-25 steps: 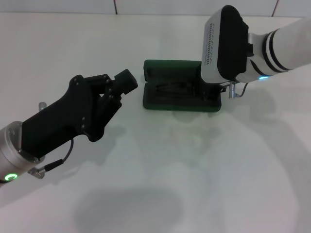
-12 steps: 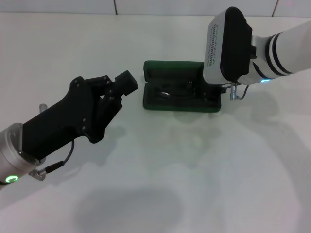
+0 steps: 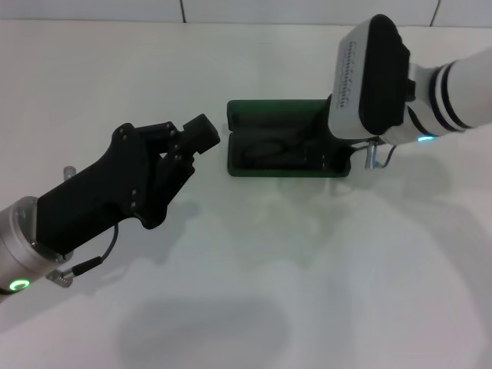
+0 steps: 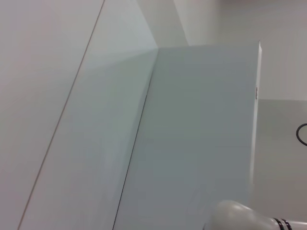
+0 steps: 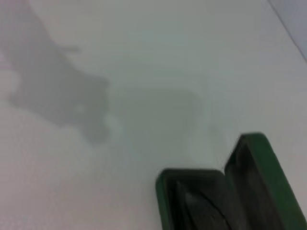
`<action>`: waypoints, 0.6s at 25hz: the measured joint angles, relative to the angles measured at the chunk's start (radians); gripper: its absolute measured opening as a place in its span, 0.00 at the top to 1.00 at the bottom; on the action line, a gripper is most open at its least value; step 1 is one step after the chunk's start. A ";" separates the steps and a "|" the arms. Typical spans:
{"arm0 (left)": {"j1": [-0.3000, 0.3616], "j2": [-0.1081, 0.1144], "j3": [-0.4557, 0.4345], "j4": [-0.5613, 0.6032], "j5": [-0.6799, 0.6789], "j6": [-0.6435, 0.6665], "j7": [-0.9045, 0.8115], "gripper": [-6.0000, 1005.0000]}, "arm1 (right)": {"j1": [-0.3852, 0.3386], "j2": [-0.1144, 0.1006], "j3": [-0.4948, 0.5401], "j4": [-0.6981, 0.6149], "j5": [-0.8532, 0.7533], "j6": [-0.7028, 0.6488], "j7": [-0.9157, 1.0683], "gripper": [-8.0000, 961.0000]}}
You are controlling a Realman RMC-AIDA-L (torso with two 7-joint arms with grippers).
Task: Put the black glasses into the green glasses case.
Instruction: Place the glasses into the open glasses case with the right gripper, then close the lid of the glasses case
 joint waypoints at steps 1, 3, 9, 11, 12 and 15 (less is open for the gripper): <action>-0.001 0.000 0.000 0.000 -0.001 0.000 0.000 0.96 | -0.016 0.000 0.000 -0.020 0.015 -0.007 0.000 0.76; -0.005 0.003 0.000 0.002 -0.004 0.001 0.000 0.96 | -0.054 0.000 0.000 -0.062 0.060 -0.024 0.001 0.76; -0.054 0.049 -0.047 0.012 0.000 -0.002 -0.039 0.96 | -0.194 -0.005 0.015 -0.177 0.214 -0.041 -0.016 0.77; -0.091 0.088 -0.049 0.012 0.000 -0.008 -0.087 0.95 | -0.226 -0.006 0.041 -0.198 0.268 -0.085 -0.034 0.77; -0.107 0.104 -0.049 0.013 -0.002 -0.010 -0.106 0.95 | -0.241 -0.005 0.067 -0.200 0.308 -0.132 -0.051 0.77; -0.176 0.168 -0.046 0.013 0.008 -0.025 -0.182 0.95 | -0.288 -0.004 0.157 -0.186 0.433 -0.298 -0.127 0.77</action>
